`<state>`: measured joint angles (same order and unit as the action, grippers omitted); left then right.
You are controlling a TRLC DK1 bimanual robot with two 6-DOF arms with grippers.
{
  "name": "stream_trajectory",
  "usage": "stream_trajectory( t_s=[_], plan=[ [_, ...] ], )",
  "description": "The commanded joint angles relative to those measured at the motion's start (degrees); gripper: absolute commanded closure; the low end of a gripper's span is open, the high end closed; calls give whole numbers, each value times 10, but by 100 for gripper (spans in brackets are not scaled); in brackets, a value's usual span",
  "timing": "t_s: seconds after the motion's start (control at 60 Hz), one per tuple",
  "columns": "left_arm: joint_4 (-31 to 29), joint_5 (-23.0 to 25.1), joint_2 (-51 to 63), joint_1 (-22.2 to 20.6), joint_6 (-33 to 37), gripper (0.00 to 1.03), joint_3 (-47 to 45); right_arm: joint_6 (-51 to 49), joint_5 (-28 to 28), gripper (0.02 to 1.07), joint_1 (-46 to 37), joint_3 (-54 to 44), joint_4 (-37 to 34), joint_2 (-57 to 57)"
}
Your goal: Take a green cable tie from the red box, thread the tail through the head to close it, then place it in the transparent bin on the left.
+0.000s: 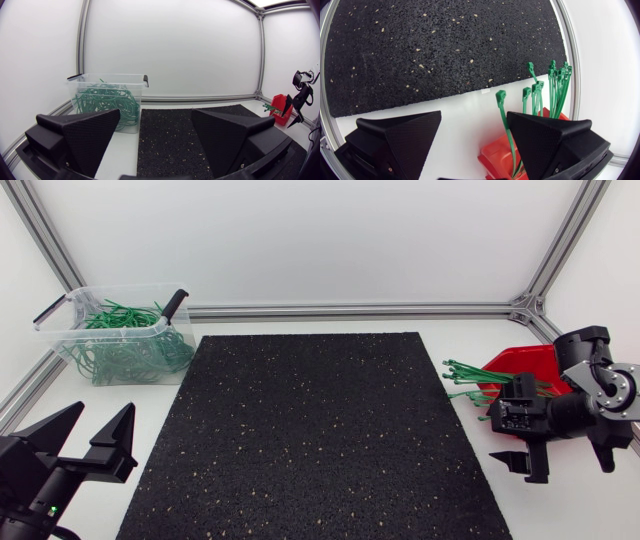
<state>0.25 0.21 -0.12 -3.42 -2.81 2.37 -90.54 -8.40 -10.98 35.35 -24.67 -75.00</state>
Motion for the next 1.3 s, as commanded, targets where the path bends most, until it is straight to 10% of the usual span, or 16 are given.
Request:
stream_trajectory(
  t_s=[0.0,0.417,0.633,0.883,1.283],
  plan=[
    [-16,-1,2,-5,2,4,-22,-23,8,12,-3,-20,-13,16],
    [-17,-2,2,-5,1,4,-22,-28,19,12,-7,-35,34,53],
    [-17,-2,2,-6,2,4,-22,-29,44,23,-11,-63,103,36],
    [-17,-2,2,-9,1,4,-22,-28,22,74,-16,-101,136,86],
    [-17,-2,2,-10,1,4,-22,-24,24,74,-22,-174,248,138]
  ],
)
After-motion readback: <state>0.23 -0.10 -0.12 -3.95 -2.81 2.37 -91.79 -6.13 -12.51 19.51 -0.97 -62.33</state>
